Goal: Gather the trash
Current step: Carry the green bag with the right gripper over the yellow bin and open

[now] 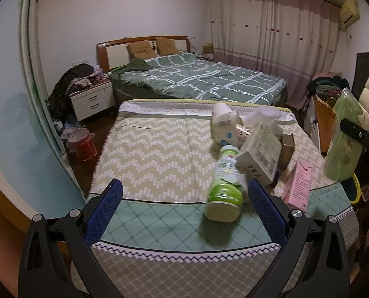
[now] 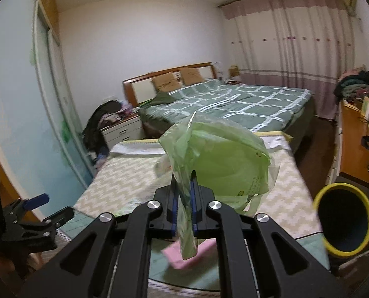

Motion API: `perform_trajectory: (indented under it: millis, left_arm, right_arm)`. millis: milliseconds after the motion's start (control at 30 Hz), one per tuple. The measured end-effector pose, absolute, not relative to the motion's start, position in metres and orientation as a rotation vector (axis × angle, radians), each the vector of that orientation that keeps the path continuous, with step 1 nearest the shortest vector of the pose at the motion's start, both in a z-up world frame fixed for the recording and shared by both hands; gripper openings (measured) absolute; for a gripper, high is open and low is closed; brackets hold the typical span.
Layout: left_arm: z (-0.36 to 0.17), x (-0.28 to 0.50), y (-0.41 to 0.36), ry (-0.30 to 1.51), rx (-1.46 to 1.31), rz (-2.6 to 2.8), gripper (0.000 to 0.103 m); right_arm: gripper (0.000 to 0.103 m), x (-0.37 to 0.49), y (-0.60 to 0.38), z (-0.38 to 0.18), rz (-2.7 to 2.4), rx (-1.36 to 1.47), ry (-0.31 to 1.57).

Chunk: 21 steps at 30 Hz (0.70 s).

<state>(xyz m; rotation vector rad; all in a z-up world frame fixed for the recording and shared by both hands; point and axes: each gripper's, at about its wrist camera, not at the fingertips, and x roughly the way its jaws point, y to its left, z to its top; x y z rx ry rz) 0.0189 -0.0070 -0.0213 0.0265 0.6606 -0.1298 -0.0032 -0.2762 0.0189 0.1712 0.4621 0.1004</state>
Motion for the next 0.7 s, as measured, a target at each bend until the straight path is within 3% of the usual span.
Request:
perform_trajectory:
  millis: [300, 700]
  left_arm:
    - [-0.035, 0.023, -0.058, 0.691, 0.076, -0.238, 0.099]
    - [-0.052, 0.031, -0.13, 0.745, 0.155, -0.348, 0.099]
  right_arm:
    - [0.008, -0.001, -0.384, 0.0, -0.05, 0.236, 0.483]
    - [0.011, 0.036, -0.514, -0.078, -0.237, 0.346, 0.648]
